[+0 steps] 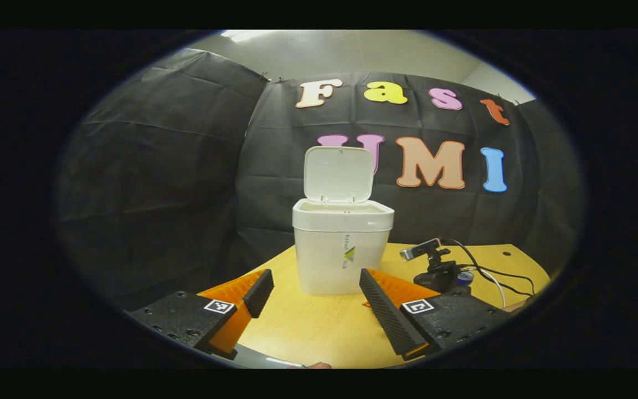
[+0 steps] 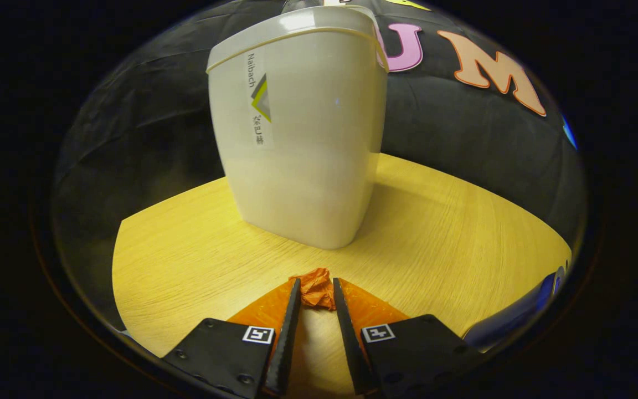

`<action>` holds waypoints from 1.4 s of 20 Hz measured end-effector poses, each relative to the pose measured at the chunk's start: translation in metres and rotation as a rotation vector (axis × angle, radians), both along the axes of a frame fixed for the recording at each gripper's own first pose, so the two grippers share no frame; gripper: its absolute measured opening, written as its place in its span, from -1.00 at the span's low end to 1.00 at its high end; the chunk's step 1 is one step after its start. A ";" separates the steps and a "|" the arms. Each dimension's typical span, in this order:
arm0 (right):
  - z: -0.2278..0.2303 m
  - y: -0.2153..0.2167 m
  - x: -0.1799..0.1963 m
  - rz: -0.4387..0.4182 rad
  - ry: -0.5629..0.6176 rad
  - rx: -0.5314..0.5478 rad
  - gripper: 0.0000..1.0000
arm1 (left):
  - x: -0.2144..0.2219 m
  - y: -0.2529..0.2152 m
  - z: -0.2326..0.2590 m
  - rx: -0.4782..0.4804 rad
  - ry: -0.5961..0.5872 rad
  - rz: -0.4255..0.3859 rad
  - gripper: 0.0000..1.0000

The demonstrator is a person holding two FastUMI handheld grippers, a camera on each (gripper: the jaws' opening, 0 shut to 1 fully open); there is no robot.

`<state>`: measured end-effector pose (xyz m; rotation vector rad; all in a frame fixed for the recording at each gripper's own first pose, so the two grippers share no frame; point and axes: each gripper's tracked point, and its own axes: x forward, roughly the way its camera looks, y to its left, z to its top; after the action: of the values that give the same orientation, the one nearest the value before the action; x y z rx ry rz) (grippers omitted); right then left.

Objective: Press the lid of the desktop garbage bin to open it, pick up the crumpled paper on the desktop and throw it into the bin, then pick up the pop can on the desktop and drop it into the bin, and finally close the garbage bin lid.

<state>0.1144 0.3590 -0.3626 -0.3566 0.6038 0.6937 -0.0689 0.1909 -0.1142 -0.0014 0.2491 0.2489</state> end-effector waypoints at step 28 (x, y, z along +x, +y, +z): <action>0.276 0.094 0.066 -0.013 -0.356 0.193 0.17 | 0.003 0.013 0.008 -0.058 -0.029 -0.047 0.86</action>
<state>0.1807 0.4532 -0.0863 -0.2873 0.1991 0.6501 -0.0658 0.2038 -0.1064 -0.0563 0.2268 0.1944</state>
